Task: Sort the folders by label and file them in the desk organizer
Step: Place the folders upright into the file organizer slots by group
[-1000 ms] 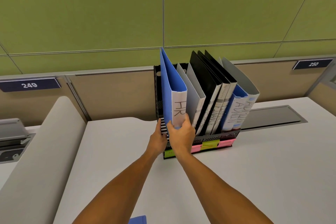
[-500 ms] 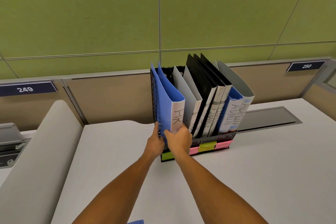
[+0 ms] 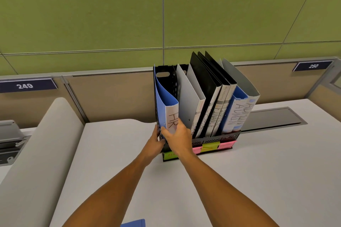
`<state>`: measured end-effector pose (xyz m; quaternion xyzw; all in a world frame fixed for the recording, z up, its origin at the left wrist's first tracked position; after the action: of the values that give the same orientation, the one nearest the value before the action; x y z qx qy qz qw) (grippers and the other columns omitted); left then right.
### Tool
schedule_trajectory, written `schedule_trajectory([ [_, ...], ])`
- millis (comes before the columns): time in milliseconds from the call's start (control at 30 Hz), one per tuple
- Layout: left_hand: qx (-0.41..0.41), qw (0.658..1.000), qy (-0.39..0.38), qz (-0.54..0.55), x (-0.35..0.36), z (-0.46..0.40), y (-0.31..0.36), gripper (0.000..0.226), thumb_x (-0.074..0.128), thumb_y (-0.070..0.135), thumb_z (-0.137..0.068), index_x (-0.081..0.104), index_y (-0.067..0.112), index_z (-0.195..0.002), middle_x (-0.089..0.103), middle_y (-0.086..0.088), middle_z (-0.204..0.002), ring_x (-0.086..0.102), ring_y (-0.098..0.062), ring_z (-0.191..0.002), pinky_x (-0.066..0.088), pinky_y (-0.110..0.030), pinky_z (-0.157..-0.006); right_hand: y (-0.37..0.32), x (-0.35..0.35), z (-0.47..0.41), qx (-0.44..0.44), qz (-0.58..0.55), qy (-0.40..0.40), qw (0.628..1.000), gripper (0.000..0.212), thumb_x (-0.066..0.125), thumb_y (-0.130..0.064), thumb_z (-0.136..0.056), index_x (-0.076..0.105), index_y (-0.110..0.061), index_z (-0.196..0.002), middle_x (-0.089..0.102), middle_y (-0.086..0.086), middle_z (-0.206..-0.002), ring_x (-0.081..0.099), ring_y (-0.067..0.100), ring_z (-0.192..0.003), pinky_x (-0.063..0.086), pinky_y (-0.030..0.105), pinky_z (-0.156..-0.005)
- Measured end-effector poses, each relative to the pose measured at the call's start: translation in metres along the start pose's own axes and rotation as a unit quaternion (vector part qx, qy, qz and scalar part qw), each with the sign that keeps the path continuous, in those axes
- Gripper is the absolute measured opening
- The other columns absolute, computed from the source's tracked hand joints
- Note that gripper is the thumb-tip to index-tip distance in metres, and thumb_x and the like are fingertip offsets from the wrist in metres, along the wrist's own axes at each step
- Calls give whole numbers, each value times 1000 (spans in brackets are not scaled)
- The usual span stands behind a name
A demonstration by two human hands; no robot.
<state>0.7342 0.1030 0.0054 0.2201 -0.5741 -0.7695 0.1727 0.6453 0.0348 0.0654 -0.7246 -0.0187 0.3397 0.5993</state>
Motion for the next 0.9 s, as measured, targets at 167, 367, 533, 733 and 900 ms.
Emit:
schedule_trajectory([
  [167, -20, 995, -30, 91, 8, 17, 2, 66, 48, 5, -102, 24, 33, -157, 44, 2, -151, 45, -28, -135, 49, -43, -106, -2, 3, 6, 24, -22, 9, 999, 53, 71, -42, -87, 49, -27, -133, 60, -2, -130, 55, 18, -112, 54, 36, -93],
  [367, 28, 998, -41, -30, 11, 45, 6, 64, 50, 20, -106, 15, 27, -159, 31, 3, -159, 36, -21, -143, 41, -42, -116, 2, 13, 22, 57, -54, -24, 997, 73, 70, -24, -90, 27, -27, -149, 50, 0, -144, 48, 24, -132, 48, 42, -103],
  [533, 60, 974, -45, -215, 5, 69, -8, 80, 58, 19, -101, 4, 25, -161, 16, 3, -168, 25, -21, -152, 30, -28, -116, 7, 10, 53, 46, -43, -49, 997, 88, 66, -23, -93, 8, -24, -159, 35, 0, -157, 33, 23, -144, 40, 47, -114],
  [733, 12, 936, -21, -352, -23, 120, -48, 75, 52, 26, -104, 4, 26, -161, 10, 3, -169, 20, -20, -154, 22, -35, -122, 22, 10, 102, 55, 5, -115, 992, 92, 66, -21, -92, 3, -24, -160, 24, 3, -164, 29, 26, -148, 36, 42, -115],
  [900, 10, 917, 0, -399, -37, 189, -72, 72, 48, 23, -104, 4, 19, -161, 8, 1, -169, 15, -16, -155, 14, -29, -124, 29, 14, 153, 37, 30, -188, 981, 86, 65, -23, -94, 9, -22, -159, 31, 5, -161, 37, 24, -143, 35, 27, -104],
])
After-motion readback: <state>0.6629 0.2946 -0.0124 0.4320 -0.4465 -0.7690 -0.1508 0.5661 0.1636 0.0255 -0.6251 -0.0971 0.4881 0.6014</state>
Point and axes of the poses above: each hand's wrist, its own z-axis away from the middle knuckle, its own x-axis out of the palm, y = z × x, the point moved 7 cm from there along -z, towards the middle knuckle
